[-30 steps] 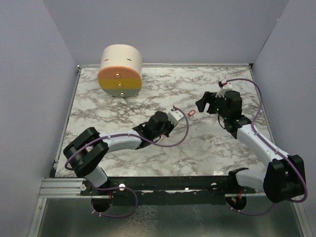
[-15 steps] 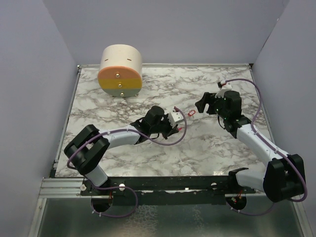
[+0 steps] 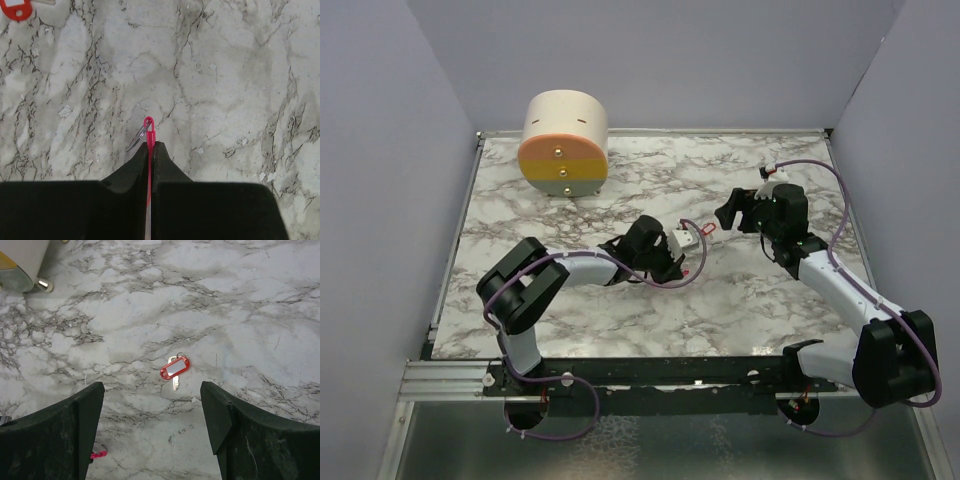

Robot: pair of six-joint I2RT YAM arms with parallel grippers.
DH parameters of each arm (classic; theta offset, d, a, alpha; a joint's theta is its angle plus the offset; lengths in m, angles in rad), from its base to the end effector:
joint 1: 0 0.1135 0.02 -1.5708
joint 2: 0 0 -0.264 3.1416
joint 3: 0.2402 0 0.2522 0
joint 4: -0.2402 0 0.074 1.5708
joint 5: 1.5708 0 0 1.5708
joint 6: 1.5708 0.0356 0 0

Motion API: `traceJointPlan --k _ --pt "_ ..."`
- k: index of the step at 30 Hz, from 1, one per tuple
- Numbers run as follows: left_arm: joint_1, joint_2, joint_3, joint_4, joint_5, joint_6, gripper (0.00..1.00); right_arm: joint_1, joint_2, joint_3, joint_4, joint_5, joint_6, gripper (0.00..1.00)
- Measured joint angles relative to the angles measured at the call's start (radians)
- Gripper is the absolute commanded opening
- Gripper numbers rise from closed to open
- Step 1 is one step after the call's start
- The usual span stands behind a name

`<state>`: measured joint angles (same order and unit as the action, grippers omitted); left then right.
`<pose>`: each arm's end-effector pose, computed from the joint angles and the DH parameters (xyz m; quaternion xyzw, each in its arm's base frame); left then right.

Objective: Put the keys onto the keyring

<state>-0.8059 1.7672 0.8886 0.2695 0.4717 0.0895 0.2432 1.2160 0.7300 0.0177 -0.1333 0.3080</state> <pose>0.2381 -0.2715 0.1617 0.4706 0.7303 -0.3517 0.3485 0.2613 0.0697 0.2504 -0.0073 0.8507 0.1968 0.4874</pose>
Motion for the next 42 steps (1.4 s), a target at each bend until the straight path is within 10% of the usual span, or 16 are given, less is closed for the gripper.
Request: traceJointPlan --k 18,28,42 --pt "0.023 0.018 0.110 -0.138 -0.164 -0.166 0.00 0.000 0.003 0.000 -0.003 0.000 0.000 0.79" --pt "0.111 0.019 0.196 -0.291 -0.493 -0.344 0.46 0.000 0.003 0.000 -0.003 0.000 0.000 0.79" --pt "0.110 -0.125 0.060 -0.223 -0.632 -0.437 0.60 0.052 0.097 0.018 0.003 -0.066 -0.017 0.79"
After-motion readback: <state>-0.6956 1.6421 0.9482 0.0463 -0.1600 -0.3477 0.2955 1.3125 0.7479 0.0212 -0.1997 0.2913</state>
